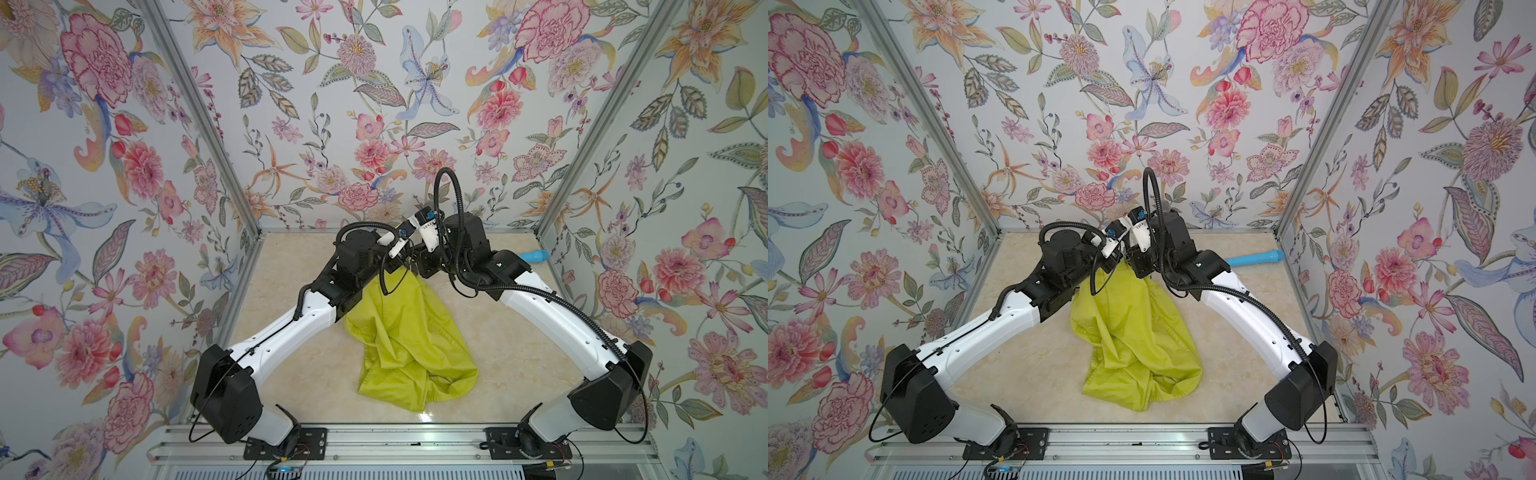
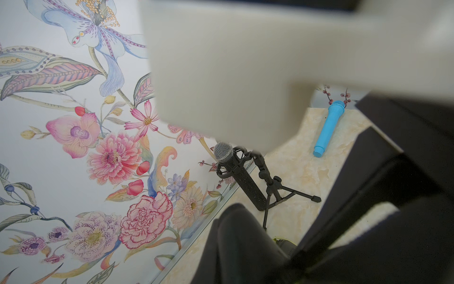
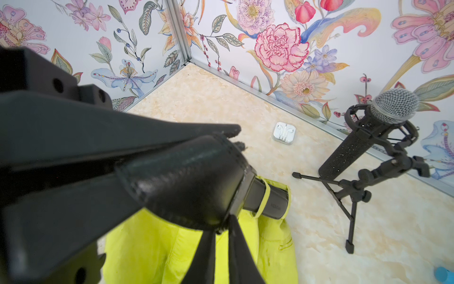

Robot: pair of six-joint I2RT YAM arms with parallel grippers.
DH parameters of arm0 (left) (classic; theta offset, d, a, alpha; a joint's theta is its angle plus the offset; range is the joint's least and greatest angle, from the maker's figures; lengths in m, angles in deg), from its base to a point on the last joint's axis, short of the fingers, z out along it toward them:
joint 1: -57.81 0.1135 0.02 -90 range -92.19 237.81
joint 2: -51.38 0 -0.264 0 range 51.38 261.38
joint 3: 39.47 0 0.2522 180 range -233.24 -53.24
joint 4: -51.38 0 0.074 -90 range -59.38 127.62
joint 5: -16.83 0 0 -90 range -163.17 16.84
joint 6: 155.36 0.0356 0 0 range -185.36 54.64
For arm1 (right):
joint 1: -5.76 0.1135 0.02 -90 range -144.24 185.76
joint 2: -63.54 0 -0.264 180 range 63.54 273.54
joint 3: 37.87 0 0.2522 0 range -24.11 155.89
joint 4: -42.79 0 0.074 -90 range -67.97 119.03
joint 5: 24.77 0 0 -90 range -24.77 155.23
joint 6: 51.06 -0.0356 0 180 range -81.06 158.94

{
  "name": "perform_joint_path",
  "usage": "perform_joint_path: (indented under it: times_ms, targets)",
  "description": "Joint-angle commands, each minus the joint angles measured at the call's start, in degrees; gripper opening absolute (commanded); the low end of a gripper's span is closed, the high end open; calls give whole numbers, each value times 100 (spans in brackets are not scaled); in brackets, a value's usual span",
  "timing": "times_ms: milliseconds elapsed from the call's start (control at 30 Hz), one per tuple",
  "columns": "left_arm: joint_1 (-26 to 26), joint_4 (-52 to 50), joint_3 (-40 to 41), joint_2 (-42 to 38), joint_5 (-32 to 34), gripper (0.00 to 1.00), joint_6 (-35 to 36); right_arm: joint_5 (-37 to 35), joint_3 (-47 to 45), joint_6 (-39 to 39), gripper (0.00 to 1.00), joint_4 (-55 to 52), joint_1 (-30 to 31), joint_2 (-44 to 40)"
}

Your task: Remove the belt from the trousers

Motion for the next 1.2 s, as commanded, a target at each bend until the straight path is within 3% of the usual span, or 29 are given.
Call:
perform_joint_path:
  times_ms: [0, 300, 500, 633, 733, 1000, 1167]
  targets:
    - [-118, 734, -246, -555, -829, 0, -269, -497, -64, 8, 13, 208, -68, 246]
    - [-126, 866, -273, -872, -1133, 0, -571, -632, -104, 44, 13, 288, -71, 229]
    - [-130, 777, -304, -914, -955, 0, -589, -726, -220, 70, 14, 416, -62, 71]
    - [-131, 549, -386, -828, -520, 0, -501, -907, -563, 204, 35, 809, 30, -304]
    - [-126, 196, -578, -650, -83, 0, -467, -1063, -982, 310, 44, 1343, 161, -728]
    - [-129, -323, -887, -349, 485, 0, -504, -1219, -1256, 634, 57, 1872, 513, -1213]
    - [-129, -435, -974, -293, 526, 0, -550, -1174, -1028, 754, 59, 1770, 550, -1080]
